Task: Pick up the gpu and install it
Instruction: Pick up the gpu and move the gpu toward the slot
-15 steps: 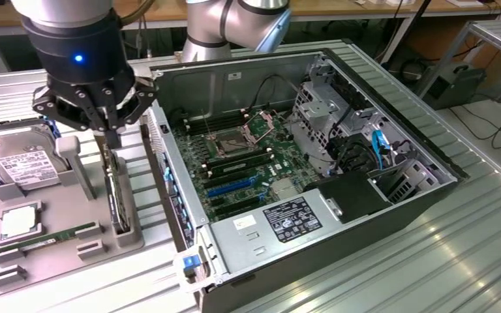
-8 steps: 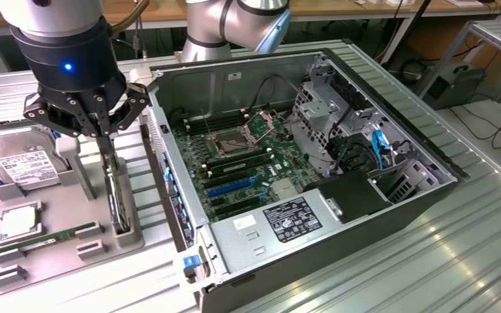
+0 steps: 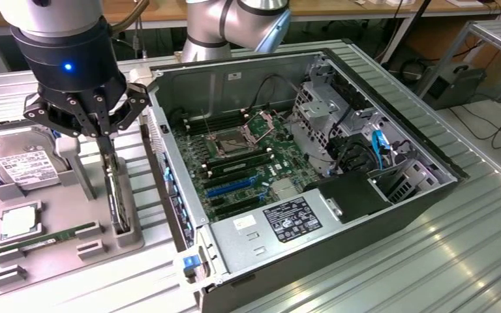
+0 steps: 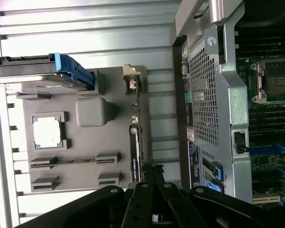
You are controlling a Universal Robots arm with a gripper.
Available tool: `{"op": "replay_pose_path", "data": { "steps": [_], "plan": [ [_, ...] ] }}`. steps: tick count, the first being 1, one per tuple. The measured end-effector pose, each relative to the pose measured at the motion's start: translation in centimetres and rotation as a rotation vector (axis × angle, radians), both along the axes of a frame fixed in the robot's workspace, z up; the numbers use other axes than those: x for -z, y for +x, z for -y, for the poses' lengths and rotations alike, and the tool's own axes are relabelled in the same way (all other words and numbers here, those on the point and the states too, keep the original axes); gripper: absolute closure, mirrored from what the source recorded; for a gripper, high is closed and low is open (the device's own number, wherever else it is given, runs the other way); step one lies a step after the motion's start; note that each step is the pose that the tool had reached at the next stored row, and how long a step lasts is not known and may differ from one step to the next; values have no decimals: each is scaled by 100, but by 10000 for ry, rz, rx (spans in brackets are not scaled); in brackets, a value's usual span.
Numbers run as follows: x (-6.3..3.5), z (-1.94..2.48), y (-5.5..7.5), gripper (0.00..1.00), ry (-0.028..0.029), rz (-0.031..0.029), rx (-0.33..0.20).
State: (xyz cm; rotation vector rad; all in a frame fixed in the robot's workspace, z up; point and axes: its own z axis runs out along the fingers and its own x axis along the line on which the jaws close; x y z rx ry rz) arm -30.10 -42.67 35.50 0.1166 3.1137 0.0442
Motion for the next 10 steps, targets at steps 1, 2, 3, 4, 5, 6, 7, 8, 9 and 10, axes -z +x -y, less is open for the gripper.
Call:
{"op": "replay_pose_path", "data": {
  "steps": [1, 2, 3, 4, 5, 6, 7, 8, 9, 10],
  "plan": [
    [0, 0, 0, 89, 0, 0, 0],
    [0, 0, 0, 89, 0, 0, 0],
    [0, 0, 0, 89, 0, 0, 0],
    [0, 0, 0, 83, 0, 0, 0],
    [0, 0, 0, 83, 0, 0, 0],
    [0, 0, 0, 76, 0, 0, 0],
    [0, 0, 0, 70, 0, 0, 0],
    [1, 0, 0, 70, 0, 1, 0],
    [12, 0, -1, 64, -2, 4, 0],
    [25, 0, -14, 64, -6, 5, 1]
  ]
}}
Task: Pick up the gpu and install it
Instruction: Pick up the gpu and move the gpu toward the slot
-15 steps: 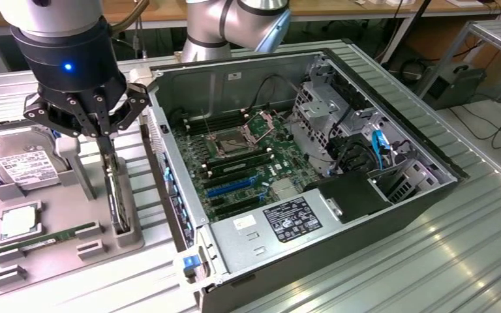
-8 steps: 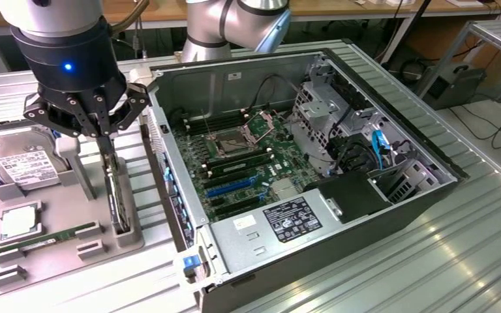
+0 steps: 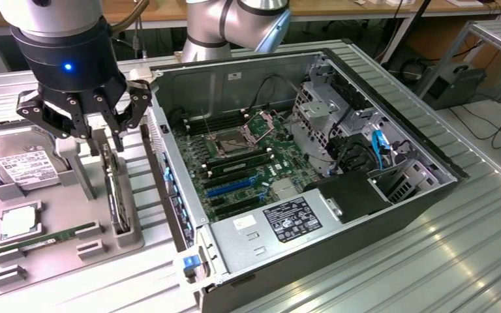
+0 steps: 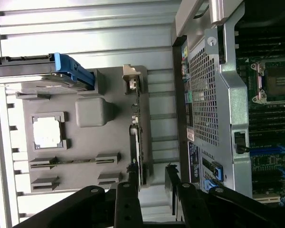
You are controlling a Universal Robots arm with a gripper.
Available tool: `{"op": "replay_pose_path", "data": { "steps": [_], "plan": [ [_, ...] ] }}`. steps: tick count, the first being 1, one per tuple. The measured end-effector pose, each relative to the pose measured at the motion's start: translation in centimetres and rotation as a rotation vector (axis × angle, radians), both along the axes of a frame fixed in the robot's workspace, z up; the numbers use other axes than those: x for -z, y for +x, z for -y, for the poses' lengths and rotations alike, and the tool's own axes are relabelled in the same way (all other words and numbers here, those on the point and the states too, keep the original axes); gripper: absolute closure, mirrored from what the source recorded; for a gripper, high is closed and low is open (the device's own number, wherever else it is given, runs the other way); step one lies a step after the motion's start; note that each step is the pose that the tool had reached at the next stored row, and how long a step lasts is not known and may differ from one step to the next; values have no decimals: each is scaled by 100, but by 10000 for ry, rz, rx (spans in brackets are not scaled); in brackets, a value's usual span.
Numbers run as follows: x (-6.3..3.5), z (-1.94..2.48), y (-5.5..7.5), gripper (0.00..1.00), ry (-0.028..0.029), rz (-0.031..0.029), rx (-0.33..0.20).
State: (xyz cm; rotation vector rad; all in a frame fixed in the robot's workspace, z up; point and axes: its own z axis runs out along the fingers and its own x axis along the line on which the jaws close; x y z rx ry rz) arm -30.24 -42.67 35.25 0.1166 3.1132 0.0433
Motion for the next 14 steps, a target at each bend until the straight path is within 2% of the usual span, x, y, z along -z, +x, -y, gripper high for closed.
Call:
{"op": "replay_pose_path", "data": {
  "steps": [3, 14],
  "plan": [
    [74, 0, -82, 64, 0, 15, -1],
    [280, 8, -104, 64, -1, 14, -1]
  ]
}}
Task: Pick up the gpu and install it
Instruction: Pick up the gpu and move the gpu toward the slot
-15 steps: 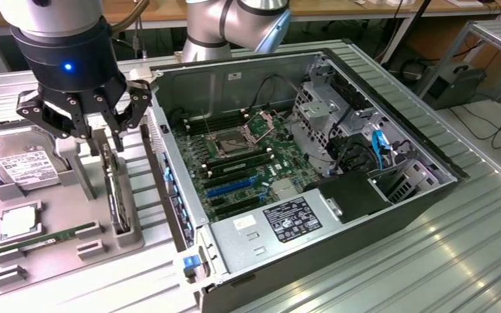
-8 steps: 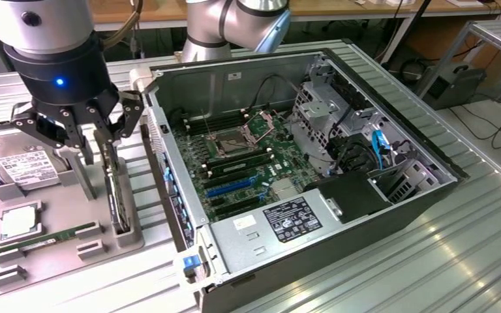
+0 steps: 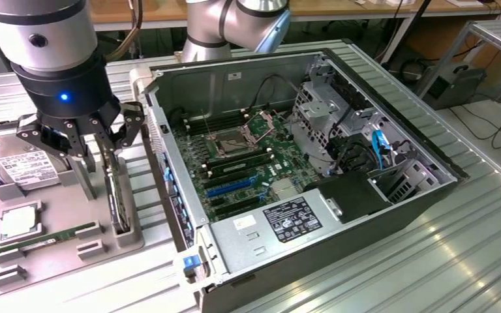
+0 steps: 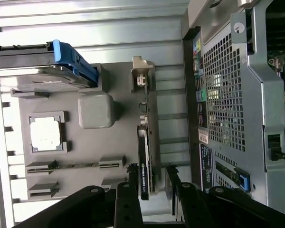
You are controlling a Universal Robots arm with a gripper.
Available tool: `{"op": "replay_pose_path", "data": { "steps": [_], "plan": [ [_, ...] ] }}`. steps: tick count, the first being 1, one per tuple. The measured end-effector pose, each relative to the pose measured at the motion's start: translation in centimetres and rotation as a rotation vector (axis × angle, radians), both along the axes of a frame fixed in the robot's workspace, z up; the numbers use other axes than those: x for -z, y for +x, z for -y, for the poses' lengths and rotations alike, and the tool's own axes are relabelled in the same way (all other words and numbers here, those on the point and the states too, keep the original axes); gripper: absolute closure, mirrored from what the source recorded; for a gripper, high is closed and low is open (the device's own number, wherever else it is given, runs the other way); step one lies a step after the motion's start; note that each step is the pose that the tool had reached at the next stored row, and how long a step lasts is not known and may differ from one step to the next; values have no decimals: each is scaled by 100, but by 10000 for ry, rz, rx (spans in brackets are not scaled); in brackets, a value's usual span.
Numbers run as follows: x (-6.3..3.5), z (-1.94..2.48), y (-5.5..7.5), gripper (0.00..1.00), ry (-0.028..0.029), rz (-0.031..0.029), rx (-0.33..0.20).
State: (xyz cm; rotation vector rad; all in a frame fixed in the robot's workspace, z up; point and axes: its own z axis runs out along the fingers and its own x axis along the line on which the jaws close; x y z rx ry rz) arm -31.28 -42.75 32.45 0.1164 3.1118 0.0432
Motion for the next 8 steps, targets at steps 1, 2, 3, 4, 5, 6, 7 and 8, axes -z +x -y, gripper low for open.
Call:
{"op": "replay_pose_path", "data": {
  "steps": [1, 2, 3, 4, 5, 6, 7, 8],
  "plan": [
    [28, 2, -3, 64, 0, -1, 0],
    [49, 2, -5, 64, 0, 1, 0],
    [74, 4, -8, 64, 0, 0, 0],
    [105, 6, -11, 64, 0, 0, 0],
    [133, 7, -15, 64, 0, 0, 1],
    [160, 8, -20, 64, 0, 1, 1],
    [181, 10, -23, 64, 0, 0, 0],
    [212, 11, -27, 64, 0, 2, 0]
  ]
}}
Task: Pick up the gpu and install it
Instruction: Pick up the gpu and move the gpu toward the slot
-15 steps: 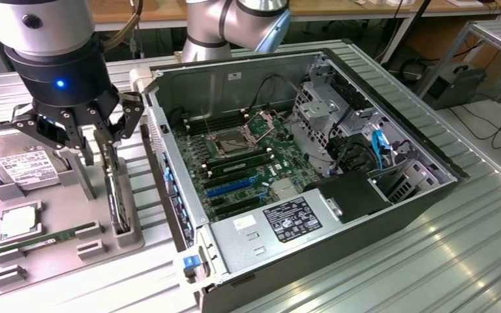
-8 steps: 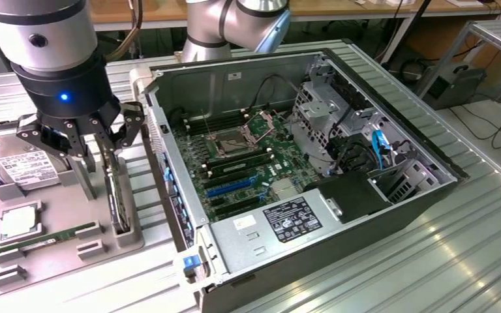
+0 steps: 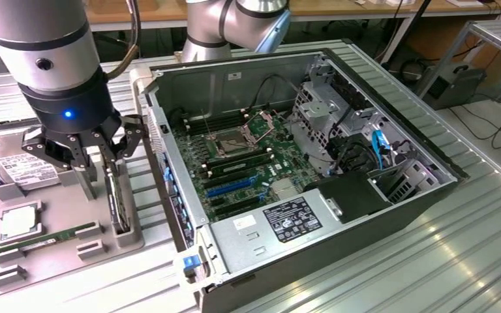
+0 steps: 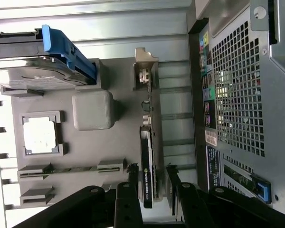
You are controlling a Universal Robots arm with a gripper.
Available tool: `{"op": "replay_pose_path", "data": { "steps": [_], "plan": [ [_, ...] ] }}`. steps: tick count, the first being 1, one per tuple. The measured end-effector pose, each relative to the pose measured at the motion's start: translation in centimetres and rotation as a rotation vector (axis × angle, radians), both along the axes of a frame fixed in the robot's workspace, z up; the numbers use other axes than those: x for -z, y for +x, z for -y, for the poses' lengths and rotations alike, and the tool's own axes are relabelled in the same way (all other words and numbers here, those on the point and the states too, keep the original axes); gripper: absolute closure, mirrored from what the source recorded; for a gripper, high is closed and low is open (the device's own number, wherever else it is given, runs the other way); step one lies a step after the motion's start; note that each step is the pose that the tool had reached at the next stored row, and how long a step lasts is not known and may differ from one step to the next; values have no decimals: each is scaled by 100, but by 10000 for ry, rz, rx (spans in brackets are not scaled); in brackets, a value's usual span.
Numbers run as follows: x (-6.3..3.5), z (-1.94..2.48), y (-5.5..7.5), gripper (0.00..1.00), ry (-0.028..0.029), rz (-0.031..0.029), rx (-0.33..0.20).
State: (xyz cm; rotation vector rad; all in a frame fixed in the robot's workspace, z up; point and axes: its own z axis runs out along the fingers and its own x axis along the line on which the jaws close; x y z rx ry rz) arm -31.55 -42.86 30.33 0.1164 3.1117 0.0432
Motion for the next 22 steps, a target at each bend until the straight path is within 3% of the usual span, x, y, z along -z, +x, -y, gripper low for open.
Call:
{"op": "replay_pose_path", "data": {
  "steps": [7, 15, 22],
  "plan": [
    [140, 2, -11, 64, 0, 37, 0],
    [282, 1, -14, 64, 1, 147, -38],
    [384, -25, -14, 64, 0, 177, -70]
  ]
}}
